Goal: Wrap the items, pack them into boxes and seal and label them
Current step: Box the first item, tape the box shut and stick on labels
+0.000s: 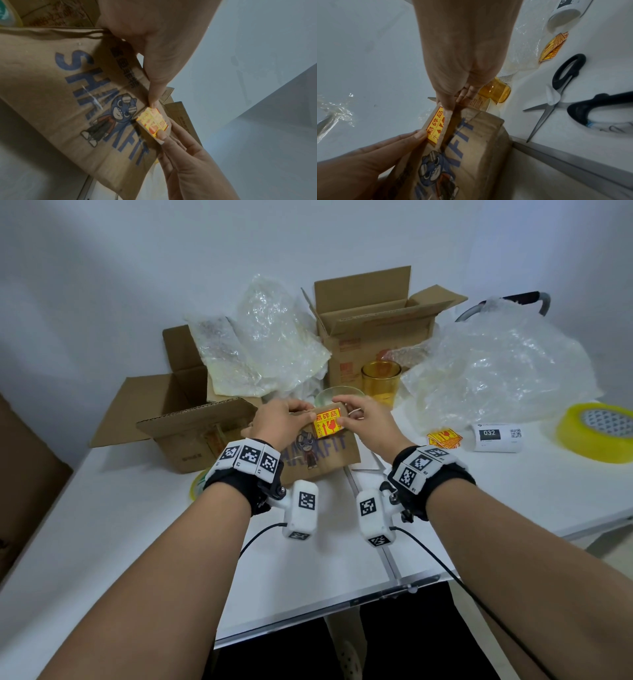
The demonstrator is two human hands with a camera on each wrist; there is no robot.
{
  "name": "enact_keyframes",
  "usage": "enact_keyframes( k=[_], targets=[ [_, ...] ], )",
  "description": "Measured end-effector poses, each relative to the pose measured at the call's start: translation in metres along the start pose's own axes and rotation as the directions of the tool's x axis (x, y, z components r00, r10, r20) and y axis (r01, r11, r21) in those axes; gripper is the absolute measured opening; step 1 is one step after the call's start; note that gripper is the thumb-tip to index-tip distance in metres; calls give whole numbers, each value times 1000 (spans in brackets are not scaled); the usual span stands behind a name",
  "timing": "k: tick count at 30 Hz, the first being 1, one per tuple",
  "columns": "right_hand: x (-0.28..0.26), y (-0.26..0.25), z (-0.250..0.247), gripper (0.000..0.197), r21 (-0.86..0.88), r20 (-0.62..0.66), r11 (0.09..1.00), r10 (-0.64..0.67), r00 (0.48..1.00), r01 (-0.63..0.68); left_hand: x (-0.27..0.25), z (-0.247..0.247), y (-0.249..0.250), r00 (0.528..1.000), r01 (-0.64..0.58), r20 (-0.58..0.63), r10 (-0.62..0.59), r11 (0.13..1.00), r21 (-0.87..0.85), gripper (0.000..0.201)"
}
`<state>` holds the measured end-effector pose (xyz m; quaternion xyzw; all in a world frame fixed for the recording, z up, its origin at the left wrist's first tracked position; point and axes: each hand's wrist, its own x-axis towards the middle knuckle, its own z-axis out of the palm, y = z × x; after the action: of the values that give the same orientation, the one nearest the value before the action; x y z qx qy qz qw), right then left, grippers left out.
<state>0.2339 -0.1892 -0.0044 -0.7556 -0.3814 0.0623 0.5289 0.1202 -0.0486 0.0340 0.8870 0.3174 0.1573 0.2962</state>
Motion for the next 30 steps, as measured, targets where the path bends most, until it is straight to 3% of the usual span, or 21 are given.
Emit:
enact_keyframes(
  k=[4, 17, 20, 24, 30],
  targets=[
    [-3, 11, 6, 64, -5, 55, 1000, 26, 998, -26, 3, -1, 1, 1000, -21, -8, 21, 999, 25, 31],
    [-1, 15, 3, 74, 11, 161, 998, 56, 985, -58, 10, 9, -9, 998, -32, -59, 35, 998, 59, 26],
    [5, 10, 11, 58, 53, 58, 995, 80, 995, -83, 9, 7, -7, 998, -31, -61, 35, 997, 67, 24],
    [16, 8, 25, 43, -58, -51, 997, 50, 997, -53, 9, 5, -8, 999, -29, -35, 30, 999, 42, 19],
    [11, 15, 31, 58, -69, -45, 998, 2, 999, -5, 9, 5, -6, 999, -22, -41, 24, 998, 53, 21]
  ],
)
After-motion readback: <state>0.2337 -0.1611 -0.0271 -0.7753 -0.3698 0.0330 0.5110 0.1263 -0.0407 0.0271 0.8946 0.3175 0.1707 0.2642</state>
